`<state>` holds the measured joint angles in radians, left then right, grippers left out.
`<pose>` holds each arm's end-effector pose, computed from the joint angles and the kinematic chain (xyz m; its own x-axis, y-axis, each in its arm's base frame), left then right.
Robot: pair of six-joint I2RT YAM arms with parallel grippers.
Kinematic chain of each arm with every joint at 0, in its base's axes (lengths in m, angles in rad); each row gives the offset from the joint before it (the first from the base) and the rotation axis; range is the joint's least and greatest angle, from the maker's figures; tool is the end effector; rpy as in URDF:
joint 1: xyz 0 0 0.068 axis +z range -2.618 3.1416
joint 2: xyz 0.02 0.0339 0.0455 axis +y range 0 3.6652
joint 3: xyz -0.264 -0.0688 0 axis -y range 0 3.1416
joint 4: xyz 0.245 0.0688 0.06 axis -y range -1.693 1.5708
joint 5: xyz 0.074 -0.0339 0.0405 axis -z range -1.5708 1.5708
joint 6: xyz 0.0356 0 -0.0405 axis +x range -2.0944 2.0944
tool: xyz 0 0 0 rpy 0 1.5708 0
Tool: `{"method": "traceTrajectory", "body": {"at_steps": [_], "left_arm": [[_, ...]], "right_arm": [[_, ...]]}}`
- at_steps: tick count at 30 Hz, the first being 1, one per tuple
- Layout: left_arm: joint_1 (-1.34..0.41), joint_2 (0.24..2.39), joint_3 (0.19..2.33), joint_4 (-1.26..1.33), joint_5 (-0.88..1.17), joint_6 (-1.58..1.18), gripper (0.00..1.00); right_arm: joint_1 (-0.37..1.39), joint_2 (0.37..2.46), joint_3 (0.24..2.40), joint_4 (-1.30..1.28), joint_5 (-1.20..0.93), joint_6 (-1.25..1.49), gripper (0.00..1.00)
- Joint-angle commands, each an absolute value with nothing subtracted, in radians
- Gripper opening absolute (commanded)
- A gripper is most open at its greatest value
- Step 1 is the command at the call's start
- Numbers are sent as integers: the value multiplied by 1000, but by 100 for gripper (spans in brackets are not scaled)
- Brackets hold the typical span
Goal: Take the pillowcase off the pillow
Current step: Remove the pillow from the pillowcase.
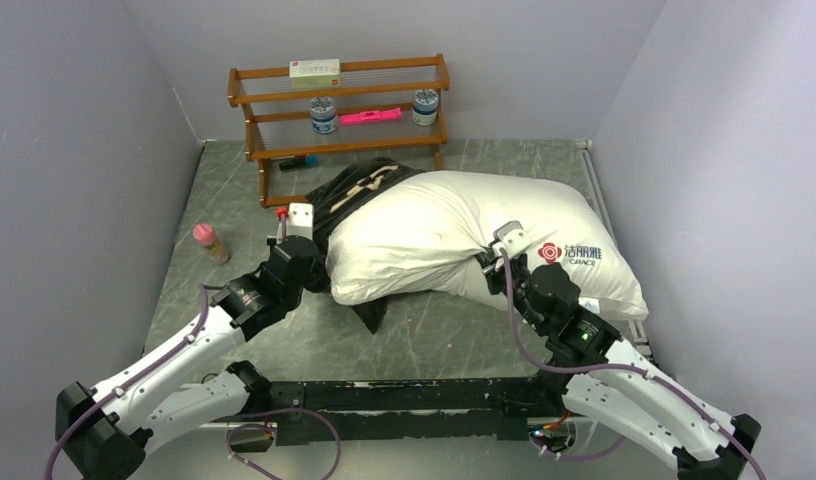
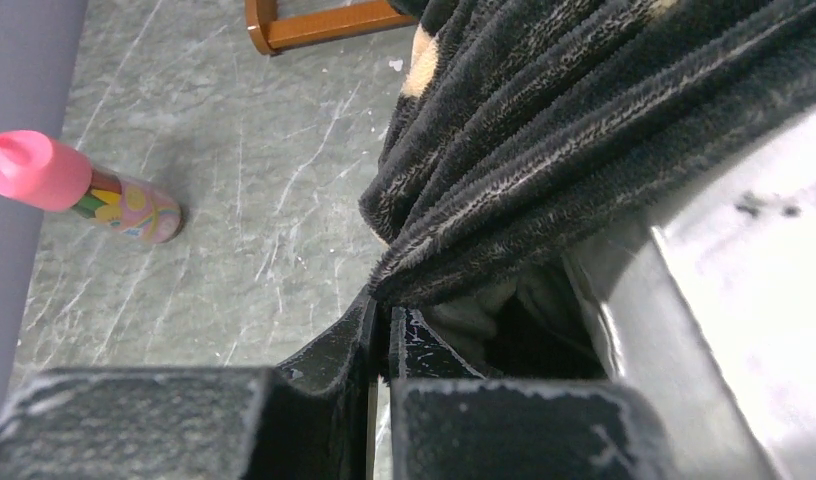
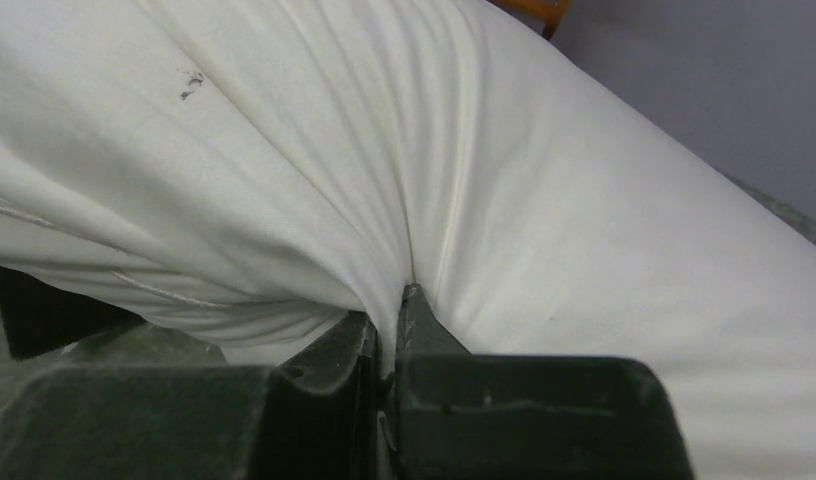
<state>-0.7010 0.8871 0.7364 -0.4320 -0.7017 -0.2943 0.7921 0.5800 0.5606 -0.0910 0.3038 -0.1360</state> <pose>0.1592 -0.1043 0.2850 -0.4259 0.0695 -0.9021 -0.0447 0.9942 0.0977 0.1148 0.1011 0.3015 -0.0129 -0.1973 -0.9803 -0.4766 0.8631 -0.1674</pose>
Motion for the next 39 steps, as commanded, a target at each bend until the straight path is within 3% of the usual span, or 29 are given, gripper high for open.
{"method": "traceTrajectory", "body": {"at_steps": [1, 9, 12, 16, 26, 39], "left_arm": [[-679, 857, 707, -453, -708, -327, 5], [-667, 839, 691, -398, -598, -324, 5], [-667, 818, 679, -378, -557, -324, 5], [-667, 798, 671, -380, -509, -354, 5], [-667, 703, 595, -409, -430, -530, 5], [-667, 599, 460, -401, -308, -706, 5]], "right_arm": [[769, 499, 652, -68, 364, -103, 0], [771, 504, 708, -192, 52, -119, 0], [771, 547, 773, -235, 11, -77, 12], [771, 626, 878, -258, -41, -60, 38], [770, 885, 1121, -263, 50, 57, 76], [770, 1252, 1223, -176, 190, 165, 86]]}}
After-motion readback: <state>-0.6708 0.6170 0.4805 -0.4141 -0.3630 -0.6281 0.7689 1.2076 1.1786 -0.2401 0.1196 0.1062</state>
